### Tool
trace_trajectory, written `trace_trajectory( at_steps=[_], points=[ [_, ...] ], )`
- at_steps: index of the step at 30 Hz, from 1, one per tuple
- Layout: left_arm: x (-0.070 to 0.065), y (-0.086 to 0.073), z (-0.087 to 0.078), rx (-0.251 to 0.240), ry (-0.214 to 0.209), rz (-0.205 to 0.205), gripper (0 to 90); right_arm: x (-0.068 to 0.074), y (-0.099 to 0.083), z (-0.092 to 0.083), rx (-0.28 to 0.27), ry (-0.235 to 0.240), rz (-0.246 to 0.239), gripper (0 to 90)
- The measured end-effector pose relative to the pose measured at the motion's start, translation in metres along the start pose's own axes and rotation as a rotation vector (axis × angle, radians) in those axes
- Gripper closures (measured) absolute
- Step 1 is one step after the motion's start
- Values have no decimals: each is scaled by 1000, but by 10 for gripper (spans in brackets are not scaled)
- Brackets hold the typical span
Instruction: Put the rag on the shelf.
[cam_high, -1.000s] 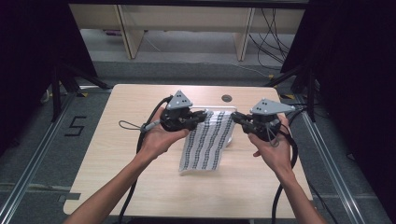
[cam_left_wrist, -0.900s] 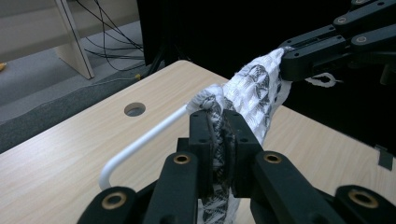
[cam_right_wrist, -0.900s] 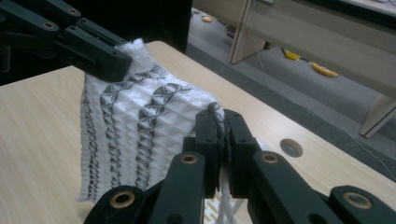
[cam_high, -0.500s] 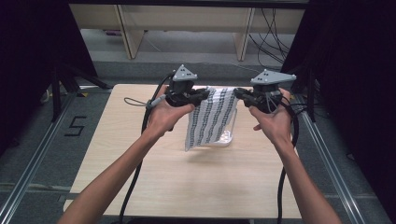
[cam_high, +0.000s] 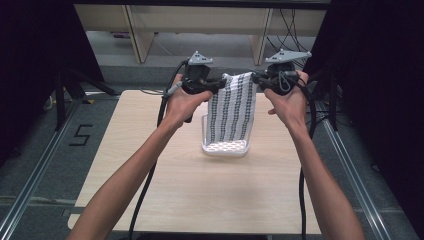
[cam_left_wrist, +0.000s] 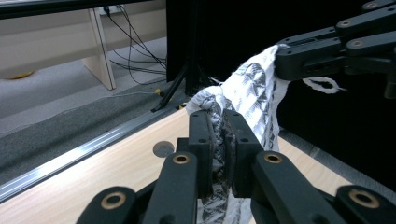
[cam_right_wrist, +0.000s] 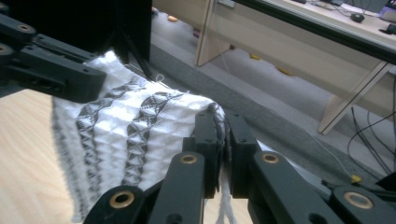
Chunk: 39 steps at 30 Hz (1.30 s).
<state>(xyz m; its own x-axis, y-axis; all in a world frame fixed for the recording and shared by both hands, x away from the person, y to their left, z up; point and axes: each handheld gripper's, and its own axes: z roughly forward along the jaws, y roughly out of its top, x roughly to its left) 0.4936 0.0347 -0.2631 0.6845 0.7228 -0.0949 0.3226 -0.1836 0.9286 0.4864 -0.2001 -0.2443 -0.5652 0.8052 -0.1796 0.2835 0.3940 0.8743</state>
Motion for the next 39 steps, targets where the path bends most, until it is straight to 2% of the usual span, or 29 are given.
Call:
trace_trajectory(
  at_steps=[7, 8, 12, 14, 17, 20, 23, 26, 27, 28, 29, 31, 34, 35, 39],
  points=[
    [15, 1, 8, 0, 29, -40, 820, -8, 8, 24, 21, 4, 29, 860],
    [19, -1, 12, 4, 38, -47, 817, -9, 8, 31, 43, 10, 38, 859],
    [25, -4, 21, 14, 42, -44, 814, -11, 6, 42, 65, 5, 51, 857],
    [31, -6, 29, 18, 45, -51, 811, -15, 3, 52, 88, 8, 89, 856],
    [35, -7, 35, 23, 48, -52, 807, -17, 0, 60, 90, -1, 100, 854],
    [40, -11, 46, 30, 54, -43, 802, -21, -4, 70, 132, 2, 120, 851],
    [43, -12, 51, 33, 57, -45, 801, -22, -8, 76, 131, -5, 138, 850],
    [46, -15, 59, 54, 63, -38, 798, -25, -15, 84, 166, -14, 138, 850],
    [48, -17, 63, 73, 62, -30, 797, -25, -17, 87, 162, -20, 138, 850],
    [49, -19, 66, 65, 59, -40, 796, -25, -18, 88, 174, -21, 137, 850],
    [49, -20, 68, 71, 65, -42, 794, -24, -19, 89, 182, -21, 158, 849],
    [51, -21, 69, 84, 64, -36, 788, -26, -21, 92, 184, -23, 140, 845],
    [53, -24, 73, 112, 59, -39, 768, -26, -27, 97, 206, -20, 153, 833],
    [55, -27, 76, 132, 55, -38, 760, -25, -29, 98, 217, -19, 176, 832],
    [54, -32, 80, 162, 58, -33, 724, -26, -35, 103, 230, -28, 169, 822]
  ],
)
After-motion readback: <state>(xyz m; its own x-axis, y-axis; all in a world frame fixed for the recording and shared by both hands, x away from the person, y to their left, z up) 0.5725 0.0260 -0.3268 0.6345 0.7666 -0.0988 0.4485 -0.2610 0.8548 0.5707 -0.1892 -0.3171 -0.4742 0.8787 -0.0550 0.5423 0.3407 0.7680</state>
